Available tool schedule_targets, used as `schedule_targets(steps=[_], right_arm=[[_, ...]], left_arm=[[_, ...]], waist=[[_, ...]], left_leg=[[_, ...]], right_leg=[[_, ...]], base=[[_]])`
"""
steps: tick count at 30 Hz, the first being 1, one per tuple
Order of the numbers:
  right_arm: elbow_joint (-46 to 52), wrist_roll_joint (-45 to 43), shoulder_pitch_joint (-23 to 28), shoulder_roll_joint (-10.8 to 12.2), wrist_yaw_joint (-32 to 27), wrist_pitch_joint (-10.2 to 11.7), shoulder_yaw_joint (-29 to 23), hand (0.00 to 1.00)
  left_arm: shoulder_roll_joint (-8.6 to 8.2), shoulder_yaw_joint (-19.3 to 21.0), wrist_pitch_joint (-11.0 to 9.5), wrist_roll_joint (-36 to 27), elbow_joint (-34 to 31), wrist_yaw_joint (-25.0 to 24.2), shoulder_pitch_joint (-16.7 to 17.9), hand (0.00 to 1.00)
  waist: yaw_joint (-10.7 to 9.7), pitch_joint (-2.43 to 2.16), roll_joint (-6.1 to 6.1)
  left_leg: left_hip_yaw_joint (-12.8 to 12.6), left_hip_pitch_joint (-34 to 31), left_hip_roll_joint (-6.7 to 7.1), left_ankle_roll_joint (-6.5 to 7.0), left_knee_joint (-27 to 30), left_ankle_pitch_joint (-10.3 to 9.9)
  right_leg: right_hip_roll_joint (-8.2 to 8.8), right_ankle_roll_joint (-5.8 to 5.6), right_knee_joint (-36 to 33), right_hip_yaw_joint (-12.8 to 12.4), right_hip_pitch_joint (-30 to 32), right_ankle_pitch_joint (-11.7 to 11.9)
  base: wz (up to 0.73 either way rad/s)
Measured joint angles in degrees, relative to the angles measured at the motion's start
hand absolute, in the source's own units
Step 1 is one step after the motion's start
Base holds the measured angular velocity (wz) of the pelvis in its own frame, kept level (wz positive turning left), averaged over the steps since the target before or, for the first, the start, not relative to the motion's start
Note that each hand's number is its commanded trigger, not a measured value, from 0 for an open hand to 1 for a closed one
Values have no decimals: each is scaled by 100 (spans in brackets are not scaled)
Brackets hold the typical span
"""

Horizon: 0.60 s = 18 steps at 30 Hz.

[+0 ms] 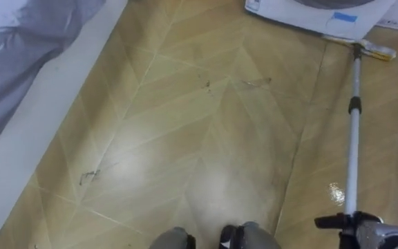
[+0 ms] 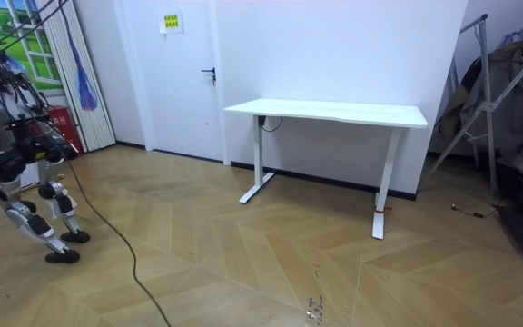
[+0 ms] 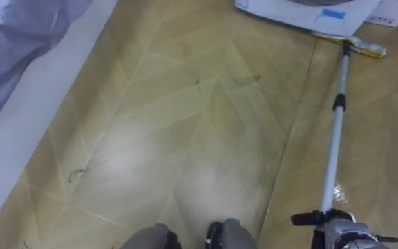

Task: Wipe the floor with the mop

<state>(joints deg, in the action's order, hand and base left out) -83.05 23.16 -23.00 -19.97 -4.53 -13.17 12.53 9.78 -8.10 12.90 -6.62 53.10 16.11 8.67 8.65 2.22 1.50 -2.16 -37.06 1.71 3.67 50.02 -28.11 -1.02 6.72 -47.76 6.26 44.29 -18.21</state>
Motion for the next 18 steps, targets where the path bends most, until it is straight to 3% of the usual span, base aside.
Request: schedule_targets(steps=[5, 8, 9, 10, 14, 18], right_arm=[[-115, -94, 791, 8, 233, 138, 59, 100], [-239, -775, 1331, 25, 213, 127, 139, 100], [-242, -1048, 1561, 38, 138, 123, 137, 100], [-241, -1267, 1784, 79, 63, 114, 134, 100], [-240, -1724, 2342, 336, 48, 99, 127, 100], [-168, -1960, 2690, 561, 201, 95, 139, 100]], left_arm=[[-8, 59, 40, 74, 220, -70, -25, 0], [-47, 160, 61, 202, 510, -86, 0, 0], [-54, 230, 88, 258, 562, -93, 45, 0], [-57, 296, 91, 334, 553, -93, 120, 0], [-73, 483, 93, 593, 564, -84, 333, 0], [-144, 560, 60, 633, 672, -84, 369, 0]], waist=[[-1, -35, -216], [-48, -122, -329], [-98, -177, -393], [-202, -196, -409], [-445, -209, -357], [-551, -209, -249]], left_leg=[[80, 774, -53, 24, -593, 172], [37, 1462, 4, 61, -1351, 413], [21, 1691, 6, 72, -1600, 503], [25, 1945, 12, 69, -1837, 573], [7, 2889, 48, 22, -2701, 828], [-74, 3649, -20, -65, -3308, 950]], right_leg=[[-17, -58, 638, 96, -849, 168], [-9, -125, 1169, -17, -1460, 325], [-7, -140, 1374, -20, -1671, 390], [-12, -144, 1542, -19, -1894, 422], [-38, -145, 1962, -87, -2627, 436], [-213, -91, 2315, -222, -3209, 464]], base=[[6], [-8], [-3], [0], [-5], [-20]])
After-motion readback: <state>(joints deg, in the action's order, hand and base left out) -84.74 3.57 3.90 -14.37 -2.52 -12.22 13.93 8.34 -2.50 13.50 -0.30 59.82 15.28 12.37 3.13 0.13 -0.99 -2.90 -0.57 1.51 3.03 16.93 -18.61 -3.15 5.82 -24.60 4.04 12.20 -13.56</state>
